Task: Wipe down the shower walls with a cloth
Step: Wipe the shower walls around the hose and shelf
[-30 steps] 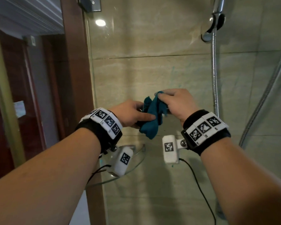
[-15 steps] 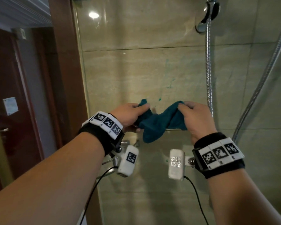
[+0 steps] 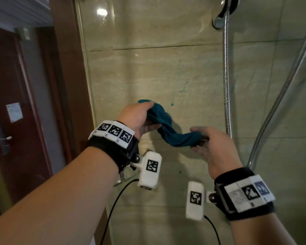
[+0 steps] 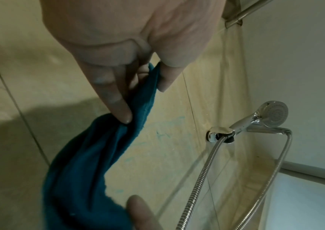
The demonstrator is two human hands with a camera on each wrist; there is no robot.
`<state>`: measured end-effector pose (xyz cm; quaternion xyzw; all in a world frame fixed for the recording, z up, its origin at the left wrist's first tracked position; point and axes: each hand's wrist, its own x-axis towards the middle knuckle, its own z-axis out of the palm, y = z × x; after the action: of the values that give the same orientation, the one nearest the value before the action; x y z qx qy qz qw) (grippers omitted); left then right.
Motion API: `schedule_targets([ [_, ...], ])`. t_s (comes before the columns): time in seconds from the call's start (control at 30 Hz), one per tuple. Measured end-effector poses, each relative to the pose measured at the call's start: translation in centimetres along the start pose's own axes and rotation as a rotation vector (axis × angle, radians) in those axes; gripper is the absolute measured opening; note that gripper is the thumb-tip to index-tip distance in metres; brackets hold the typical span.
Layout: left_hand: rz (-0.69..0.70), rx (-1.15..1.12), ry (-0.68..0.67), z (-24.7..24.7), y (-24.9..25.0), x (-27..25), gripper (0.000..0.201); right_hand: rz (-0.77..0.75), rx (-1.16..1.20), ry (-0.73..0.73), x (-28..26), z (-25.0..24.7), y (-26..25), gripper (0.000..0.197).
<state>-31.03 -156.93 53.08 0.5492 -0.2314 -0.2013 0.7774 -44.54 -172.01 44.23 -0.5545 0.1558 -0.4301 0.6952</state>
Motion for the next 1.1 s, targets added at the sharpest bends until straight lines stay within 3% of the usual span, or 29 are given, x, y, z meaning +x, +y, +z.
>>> schedule_targets([
  [0.1,0.039,0.016,-0.045,0.7,-0.2,-0.4,0.027,-0.042,-0.238,0.059,-0.4,-0.2,1.2,0.027],
  [0.23,0.059,0.049,-0.102,1.6,-0.4,-1.0,0.018,-0.173,-0.376,-0.024,-1.0,0.4,2.2,0.011],
  [0.33,0.061,0.098,-0.137,2.0,-0.5,-1.1,0.018,-0.108,-0.311,-0.147,-0.9,1.0,2.5,0.025],
  [0.43,0.059,0.118,-0.161,2.0,-0.7,-1.0,0.016,-0.021,-0.168,-0.245,-1.1,1.7,2.3,0.017],
  [0.63,0.104,0.176,-0.151,1.6,-1.0,-0.6,0.015,-0.022,-0.074,-0.169,-0.8,1.7,2.8,0.011],
  [0.8,0.101,0.179,-0.105,1.2,-1.5,-0.3,0.066,-0.019,-0.007,-0.141,-0.6,2.2,2.6,0.004],
  [0.9,0.143,0.283,-0.208,0.6,-1.6,0.0,0.085,-0.023,0.027,-0.139,-0.6,2.4,2.3,0.005],
  [1.1,0.159,0.711,-0.445,-0.2,-1.7,-0.6,0.066,-0.019,0.135,-0.140,-0.7,2.7,1.1,0.010],
])
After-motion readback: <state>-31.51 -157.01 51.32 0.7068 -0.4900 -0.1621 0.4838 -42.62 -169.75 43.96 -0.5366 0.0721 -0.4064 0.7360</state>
